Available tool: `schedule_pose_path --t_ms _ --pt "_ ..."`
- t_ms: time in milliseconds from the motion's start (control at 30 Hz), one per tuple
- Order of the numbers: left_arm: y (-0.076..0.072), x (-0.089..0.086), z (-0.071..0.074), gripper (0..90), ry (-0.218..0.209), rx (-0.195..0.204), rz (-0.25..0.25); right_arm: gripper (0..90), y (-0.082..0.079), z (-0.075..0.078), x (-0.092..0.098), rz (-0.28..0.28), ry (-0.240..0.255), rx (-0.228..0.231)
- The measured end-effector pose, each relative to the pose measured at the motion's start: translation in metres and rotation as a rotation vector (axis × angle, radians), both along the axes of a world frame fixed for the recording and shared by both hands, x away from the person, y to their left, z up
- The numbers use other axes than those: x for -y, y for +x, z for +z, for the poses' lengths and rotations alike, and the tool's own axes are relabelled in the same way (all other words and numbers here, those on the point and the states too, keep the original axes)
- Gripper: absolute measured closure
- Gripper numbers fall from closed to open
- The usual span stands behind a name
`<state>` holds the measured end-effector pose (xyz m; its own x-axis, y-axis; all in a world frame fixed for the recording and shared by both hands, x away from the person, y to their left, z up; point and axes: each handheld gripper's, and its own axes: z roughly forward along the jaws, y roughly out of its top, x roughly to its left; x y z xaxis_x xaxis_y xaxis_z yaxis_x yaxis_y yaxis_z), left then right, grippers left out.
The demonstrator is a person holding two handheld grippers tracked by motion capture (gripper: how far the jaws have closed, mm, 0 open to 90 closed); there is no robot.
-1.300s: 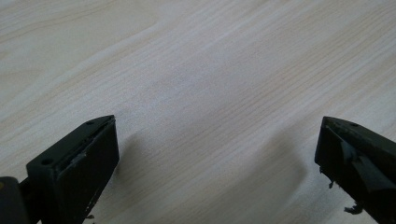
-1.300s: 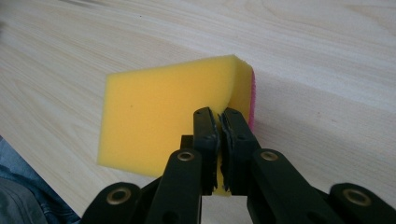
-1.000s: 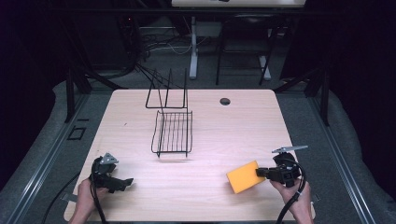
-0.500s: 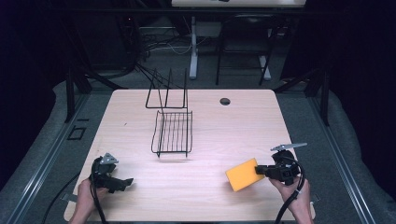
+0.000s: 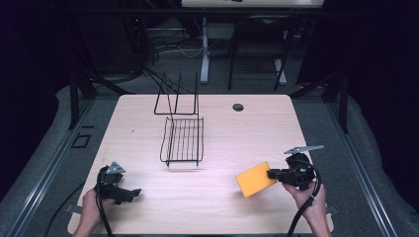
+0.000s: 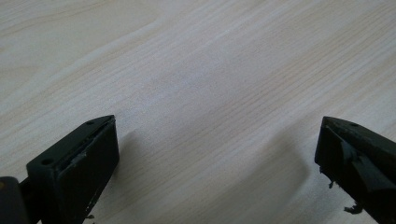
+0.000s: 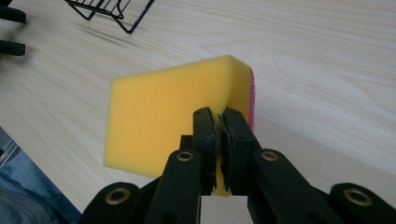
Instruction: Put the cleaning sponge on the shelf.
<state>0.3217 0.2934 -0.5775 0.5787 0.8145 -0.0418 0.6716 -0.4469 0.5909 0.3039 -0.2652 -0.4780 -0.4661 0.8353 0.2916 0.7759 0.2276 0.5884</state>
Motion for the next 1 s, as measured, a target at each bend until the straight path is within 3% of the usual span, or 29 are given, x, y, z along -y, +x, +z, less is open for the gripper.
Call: schedule_pose_path --t_ms 1000 --pt "-0.001 0.000 0.000 0.1 -0.003 0.005 0.001 85.5 0.021 0.021 -0.036 0.059 0.022 0.073"
